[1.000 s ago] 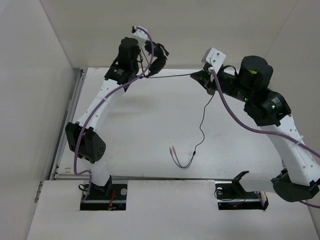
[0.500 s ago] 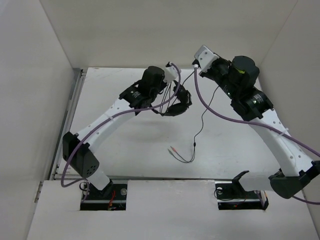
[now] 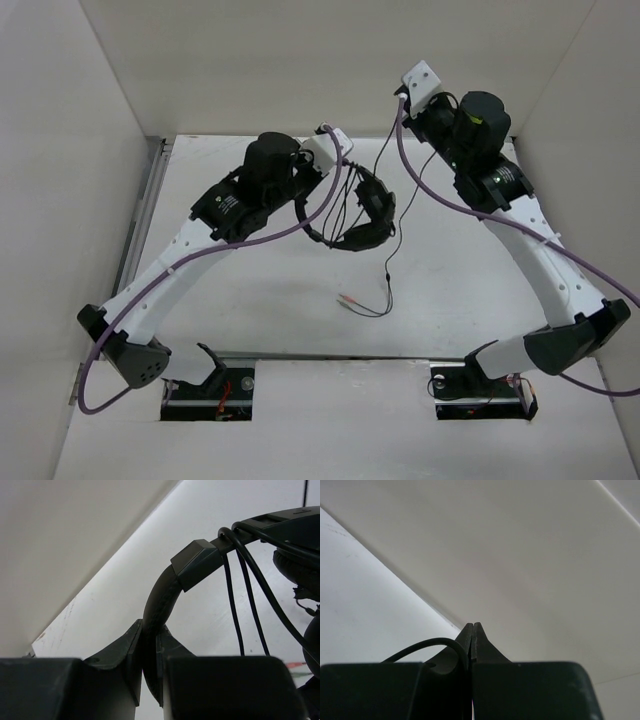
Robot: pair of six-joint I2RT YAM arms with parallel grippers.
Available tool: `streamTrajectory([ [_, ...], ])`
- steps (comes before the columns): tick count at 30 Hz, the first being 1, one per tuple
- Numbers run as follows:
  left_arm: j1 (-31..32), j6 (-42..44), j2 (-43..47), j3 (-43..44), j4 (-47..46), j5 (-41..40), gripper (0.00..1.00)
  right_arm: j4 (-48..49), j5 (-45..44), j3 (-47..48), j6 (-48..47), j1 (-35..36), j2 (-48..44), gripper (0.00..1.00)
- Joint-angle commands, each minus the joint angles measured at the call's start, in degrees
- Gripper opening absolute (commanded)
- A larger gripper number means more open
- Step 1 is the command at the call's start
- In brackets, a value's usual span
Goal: Wrap the headphones
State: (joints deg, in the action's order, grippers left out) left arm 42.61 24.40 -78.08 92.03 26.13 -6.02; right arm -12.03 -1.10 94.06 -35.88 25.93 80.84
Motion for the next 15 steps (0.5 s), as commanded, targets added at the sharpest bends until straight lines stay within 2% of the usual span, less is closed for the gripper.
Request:
streamTrajectory([
  [1,1.2,-2.1,0.6,2.4,1.6,5.1,0.00,3.9,1.5,6.2,2.2,1.5,0.1,0.00],
  [8,3.8,-2.3,-2.3,7.2,3.7,7.3,0.00,5.1,1.4,7.8,2.2,2.2,3.2,0.00],
  [15,4.8,-2.6,-3.4,14.2,5.6,9.1,0.00,8.2,2.3,0.5,3.7,0.6,4.5,0.00],
])
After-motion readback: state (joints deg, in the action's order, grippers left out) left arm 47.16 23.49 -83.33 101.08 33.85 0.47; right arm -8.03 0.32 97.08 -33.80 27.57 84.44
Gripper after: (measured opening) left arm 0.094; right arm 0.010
